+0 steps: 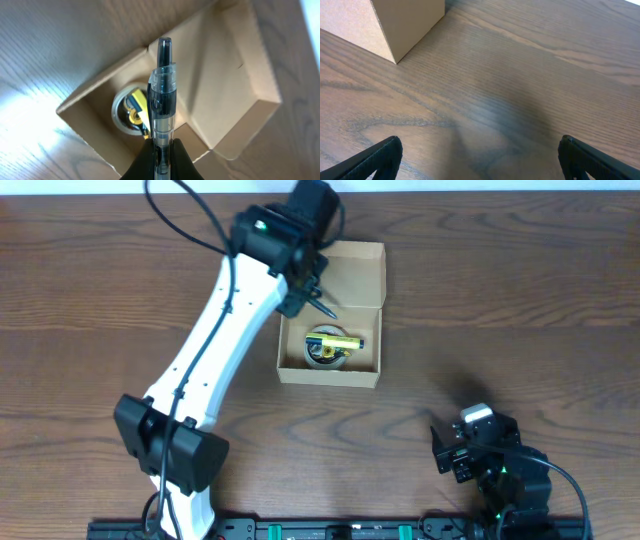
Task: Pack container
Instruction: 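Carry the clear pen into the box and release it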
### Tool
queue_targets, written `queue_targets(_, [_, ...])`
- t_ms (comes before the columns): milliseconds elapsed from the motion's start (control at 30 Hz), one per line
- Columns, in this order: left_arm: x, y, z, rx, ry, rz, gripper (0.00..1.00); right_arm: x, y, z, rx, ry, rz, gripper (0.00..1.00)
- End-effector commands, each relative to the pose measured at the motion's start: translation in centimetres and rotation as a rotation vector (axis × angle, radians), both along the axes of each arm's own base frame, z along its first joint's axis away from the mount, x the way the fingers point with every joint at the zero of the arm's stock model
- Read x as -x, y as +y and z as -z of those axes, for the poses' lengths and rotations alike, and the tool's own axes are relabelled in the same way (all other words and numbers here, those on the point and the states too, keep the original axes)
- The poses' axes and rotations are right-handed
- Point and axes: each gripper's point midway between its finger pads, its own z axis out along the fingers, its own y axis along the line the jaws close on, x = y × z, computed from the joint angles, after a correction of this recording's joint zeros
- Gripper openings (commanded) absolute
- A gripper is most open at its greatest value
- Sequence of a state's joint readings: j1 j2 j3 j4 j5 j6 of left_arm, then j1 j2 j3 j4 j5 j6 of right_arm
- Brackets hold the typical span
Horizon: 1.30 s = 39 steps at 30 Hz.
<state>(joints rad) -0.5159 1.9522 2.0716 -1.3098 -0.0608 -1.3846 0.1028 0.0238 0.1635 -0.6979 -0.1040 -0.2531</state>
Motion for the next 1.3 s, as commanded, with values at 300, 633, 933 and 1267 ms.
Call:
queue_targets(300, [1.7,-3.8,3.4,0.016,0.003,-0.010,0.06,0.0,-0.1,0.0,-0.009,0.000,0.013,0.99])
queue_targets(633, [2.2,-4.2,7.3,0.023,0.043,-0.032,0.06,0.0,-0.1,0.0,-0.009,0.000,0.013,0.99])
queue_targets(933, [2.6,-4.5,10.7,0.035,0.079,-0.045,0.06,0.0,-0.1,0.0,-0.009,0.000,0.013,0.99])
queue_targets(1267, [3.0,-4.2,13.7,0.059,0.105,-0.074,0.07,0.0,-0.1,0.0,-0.009,0.000,0.013,0.99])
